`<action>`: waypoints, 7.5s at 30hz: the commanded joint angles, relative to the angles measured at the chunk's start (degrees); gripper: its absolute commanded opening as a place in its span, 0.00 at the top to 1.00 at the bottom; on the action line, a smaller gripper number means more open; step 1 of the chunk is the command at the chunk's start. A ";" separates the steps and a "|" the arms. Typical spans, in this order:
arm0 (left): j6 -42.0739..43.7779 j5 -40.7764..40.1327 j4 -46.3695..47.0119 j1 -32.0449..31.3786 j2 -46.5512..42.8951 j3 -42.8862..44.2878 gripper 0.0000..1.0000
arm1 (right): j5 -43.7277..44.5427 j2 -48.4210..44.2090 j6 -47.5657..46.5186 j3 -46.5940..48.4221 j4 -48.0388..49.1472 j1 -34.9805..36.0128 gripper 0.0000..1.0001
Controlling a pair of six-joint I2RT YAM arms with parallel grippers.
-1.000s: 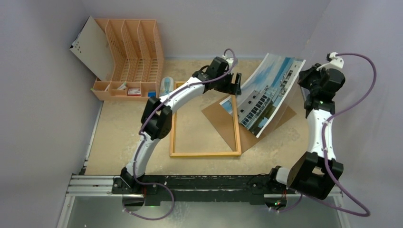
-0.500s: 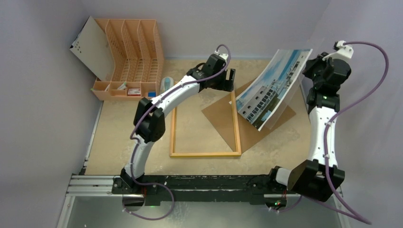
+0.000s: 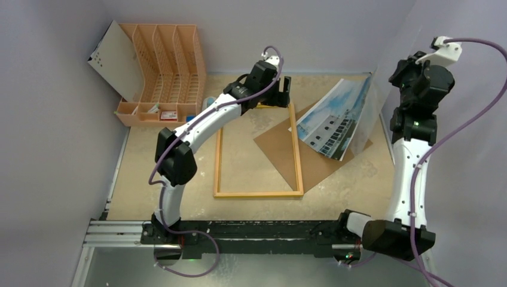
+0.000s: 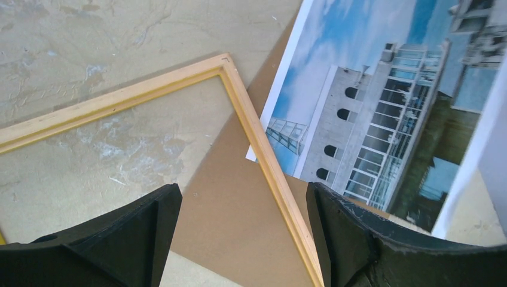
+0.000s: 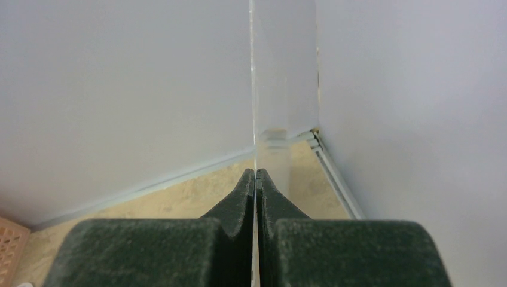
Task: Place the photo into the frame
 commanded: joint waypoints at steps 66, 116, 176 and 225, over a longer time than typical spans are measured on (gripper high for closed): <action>-42.43 48.52 94.32 20.97 -27.17 -37.62 0.15 | -42.36 3.81 48.03 22.27 28.46 13.06 1.00; -39.13 47.48 76.55 24.25 -38.19 -25.53 1.00 | -66.59 -5.28 42.08 -0.15 48.54 13.06 0.87; -5.32 12.83 17.94 29.04 -21.41 -62.10 0.57 | -44.20 29.62 46.64 -13.61 14.99 32.75 1.00; -6.28 10.65 16.92 29.04 -19.20 -60.44 0.80 | -47.80 27.01 51.60 -18.21 10.96 32.57 1.00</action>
